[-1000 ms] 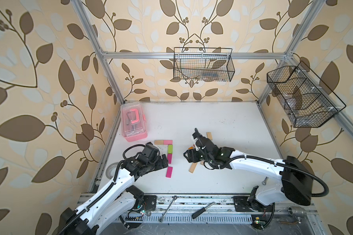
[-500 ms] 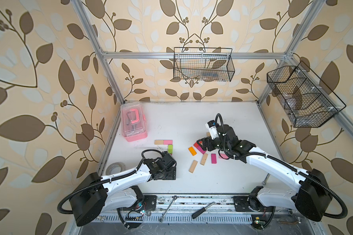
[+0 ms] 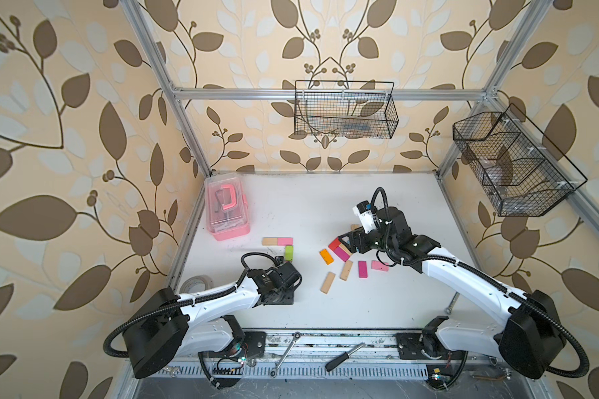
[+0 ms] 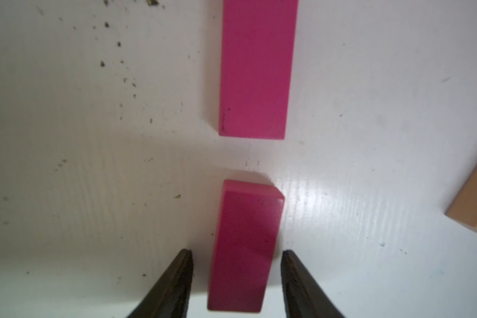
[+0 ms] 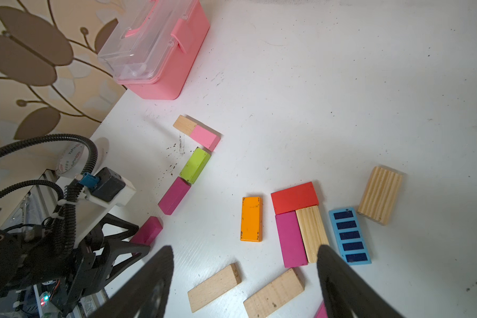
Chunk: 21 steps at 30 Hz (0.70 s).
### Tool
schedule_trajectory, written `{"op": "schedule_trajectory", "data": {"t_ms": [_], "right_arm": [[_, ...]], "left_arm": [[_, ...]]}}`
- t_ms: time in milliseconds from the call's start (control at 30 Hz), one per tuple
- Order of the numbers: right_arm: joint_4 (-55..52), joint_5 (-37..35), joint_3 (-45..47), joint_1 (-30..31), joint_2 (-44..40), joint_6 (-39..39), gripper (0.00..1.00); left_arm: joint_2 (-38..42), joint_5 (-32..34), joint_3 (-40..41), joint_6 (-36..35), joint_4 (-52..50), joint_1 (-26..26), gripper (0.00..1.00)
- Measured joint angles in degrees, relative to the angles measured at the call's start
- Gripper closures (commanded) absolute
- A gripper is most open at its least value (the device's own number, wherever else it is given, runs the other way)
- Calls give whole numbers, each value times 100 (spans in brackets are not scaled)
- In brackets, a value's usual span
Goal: Assemble the number 7 with building blocks
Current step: Assemble the building block at the center of the board.
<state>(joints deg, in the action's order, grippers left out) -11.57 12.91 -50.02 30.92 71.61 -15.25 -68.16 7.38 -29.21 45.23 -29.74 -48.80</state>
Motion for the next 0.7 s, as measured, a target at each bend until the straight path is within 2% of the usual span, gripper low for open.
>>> {"op": "schedule_trajectory", "data": {"t_ms": [100, 300, 700], "right_arm": [[42, 76, 59, -31, -74, 28, 17], [114, 201, 210, -90, -131, 42, 17], [304, 367, 518, -221, -278, 55, 17]], "left_arm": [[-184, 39, -105, -50, 26, 0, 57], [-417, 59, -245, -142, 105, 0, 70], [-614, 59, -400, -229, 57, 0, 72]]}}
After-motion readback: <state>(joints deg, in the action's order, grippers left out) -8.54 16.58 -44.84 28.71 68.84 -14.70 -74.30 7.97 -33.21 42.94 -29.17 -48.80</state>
